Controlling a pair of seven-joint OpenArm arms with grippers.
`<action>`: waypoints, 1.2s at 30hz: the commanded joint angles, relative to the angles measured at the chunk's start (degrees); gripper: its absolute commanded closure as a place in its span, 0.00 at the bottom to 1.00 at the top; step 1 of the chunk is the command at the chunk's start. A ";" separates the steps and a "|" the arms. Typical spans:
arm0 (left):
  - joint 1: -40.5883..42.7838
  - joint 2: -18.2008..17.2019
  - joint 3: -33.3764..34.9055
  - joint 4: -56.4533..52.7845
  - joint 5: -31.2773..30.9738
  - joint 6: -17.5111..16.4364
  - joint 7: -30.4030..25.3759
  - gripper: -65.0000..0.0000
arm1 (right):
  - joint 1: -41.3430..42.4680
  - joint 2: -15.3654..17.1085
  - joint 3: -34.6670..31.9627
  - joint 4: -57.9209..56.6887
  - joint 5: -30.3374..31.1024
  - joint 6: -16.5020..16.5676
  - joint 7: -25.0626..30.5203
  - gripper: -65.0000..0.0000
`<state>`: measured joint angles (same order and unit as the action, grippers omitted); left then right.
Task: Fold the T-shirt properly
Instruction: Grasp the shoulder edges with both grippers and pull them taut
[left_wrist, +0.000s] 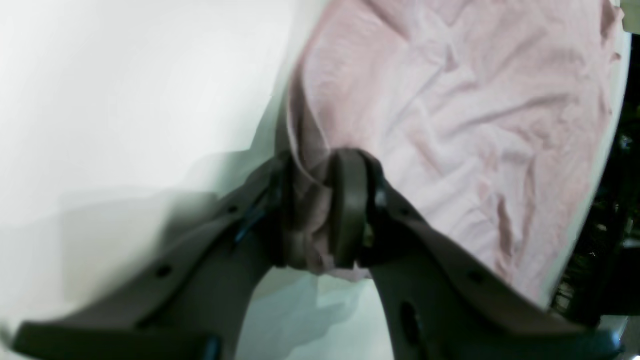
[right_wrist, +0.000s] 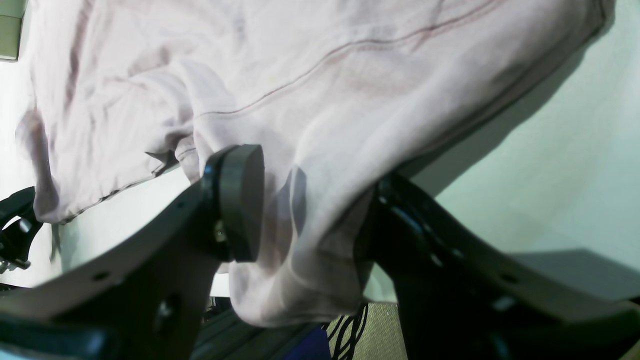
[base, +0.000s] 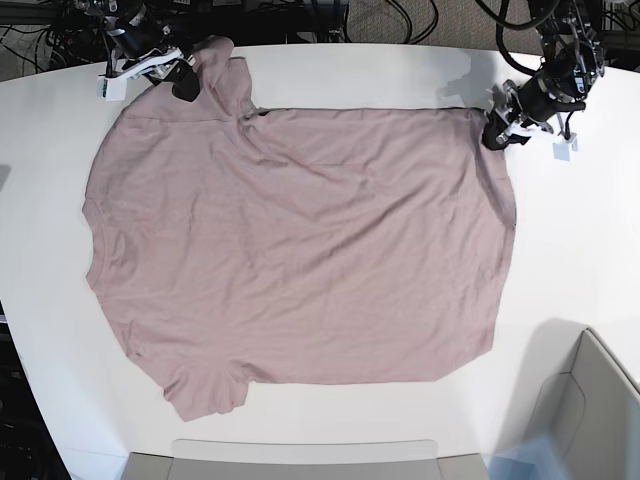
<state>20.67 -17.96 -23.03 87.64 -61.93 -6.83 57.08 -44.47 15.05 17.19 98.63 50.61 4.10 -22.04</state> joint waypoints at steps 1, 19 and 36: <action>0.04 -0.46 -0.05 -1.17 0.79 0.63 0.20 0.77 | -0.85 0.47 0.00 -0.30 -1.77 -2.03 -2.00 0.57; 1.44 -0.37 -6.12 1.73 0.70 0.63 0.11 1.00 | -1.03 0.47 0.61 6.29 -1.86 -2.03 -1.83 1.00; 8.30 -0.29 -9.90 10.17 0.61 0.63 0.37 1.00 | -9.47 -0.06 13.01 15.00 -1.95 -2.03 -1.74 1.00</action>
<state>28.86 -17.32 -32.27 96.95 -60.88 -5.93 58.26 -53.49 14.57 29.58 112.53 48.03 1.61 -25.21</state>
